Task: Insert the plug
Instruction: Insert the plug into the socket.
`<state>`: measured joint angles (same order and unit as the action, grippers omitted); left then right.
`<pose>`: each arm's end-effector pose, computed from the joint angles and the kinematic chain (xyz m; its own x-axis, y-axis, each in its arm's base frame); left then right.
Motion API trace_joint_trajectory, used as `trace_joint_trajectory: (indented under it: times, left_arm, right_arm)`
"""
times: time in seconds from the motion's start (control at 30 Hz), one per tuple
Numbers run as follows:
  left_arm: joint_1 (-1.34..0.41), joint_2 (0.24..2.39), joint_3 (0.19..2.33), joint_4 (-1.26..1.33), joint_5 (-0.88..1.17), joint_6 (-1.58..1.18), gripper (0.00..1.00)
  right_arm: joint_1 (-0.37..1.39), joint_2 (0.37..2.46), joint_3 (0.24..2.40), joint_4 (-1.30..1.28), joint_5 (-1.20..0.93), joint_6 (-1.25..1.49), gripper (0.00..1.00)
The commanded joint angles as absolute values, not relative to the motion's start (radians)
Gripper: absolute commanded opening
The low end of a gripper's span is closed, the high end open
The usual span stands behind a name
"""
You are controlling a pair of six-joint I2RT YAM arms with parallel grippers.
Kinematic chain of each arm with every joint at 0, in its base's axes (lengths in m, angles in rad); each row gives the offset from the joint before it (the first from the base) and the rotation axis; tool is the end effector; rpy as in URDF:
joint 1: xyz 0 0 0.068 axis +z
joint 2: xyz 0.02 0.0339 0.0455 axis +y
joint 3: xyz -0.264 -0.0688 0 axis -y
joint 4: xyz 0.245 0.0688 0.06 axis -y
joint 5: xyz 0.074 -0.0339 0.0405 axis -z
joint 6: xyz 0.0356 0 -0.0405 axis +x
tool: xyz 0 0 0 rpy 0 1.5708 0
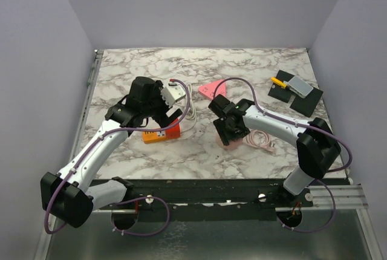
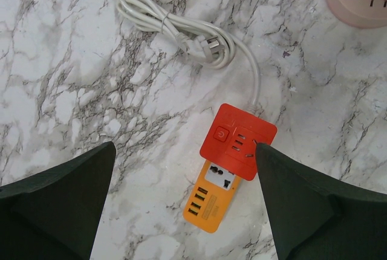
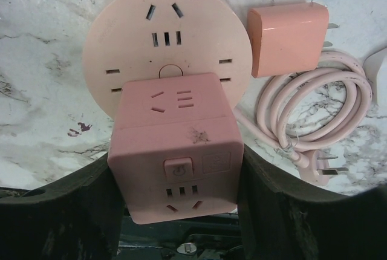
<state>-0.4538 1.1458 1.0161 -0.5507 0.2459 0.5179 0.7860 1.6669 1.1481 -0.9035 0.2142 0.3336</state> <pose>0.2175 -0.1157 0.3135 -0.1966 0.6301 -0.7512 0.7971 0.5488 0.2518 0.2201 0.2097 0.1993 -0.8795 -0.4278 -0.2086 -0.4034 0.9026 -0.1502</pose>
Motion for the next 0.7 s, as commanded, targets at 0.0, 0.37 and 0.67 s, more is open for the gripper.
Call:
trace_joint_trajectory:
  times: [0.0, 0.37, 0.67]
  left_arm:
    - [-0.453, 1.141, 1.055, -0.567, 0.255, 0.523, 0.99]
    - [-0.453, 1.137, 1.060, -0.588, 0.273, 0.526, 0.99]
    - [-0.453, 1.147, 1.081, -0.601, 0.307, 0.529, 0.99]
  right_arm:
    - [0.807, 1.819, 1.038, -0.857, 0.178, 0.353, 0.01]
    - [0.807, 1.734, 1.131, -0.883, 0.163, 0.318, 0.79]
    - [0.807, 1.627, 1.283, -0.981, 0.233, 0.368, 1.00]
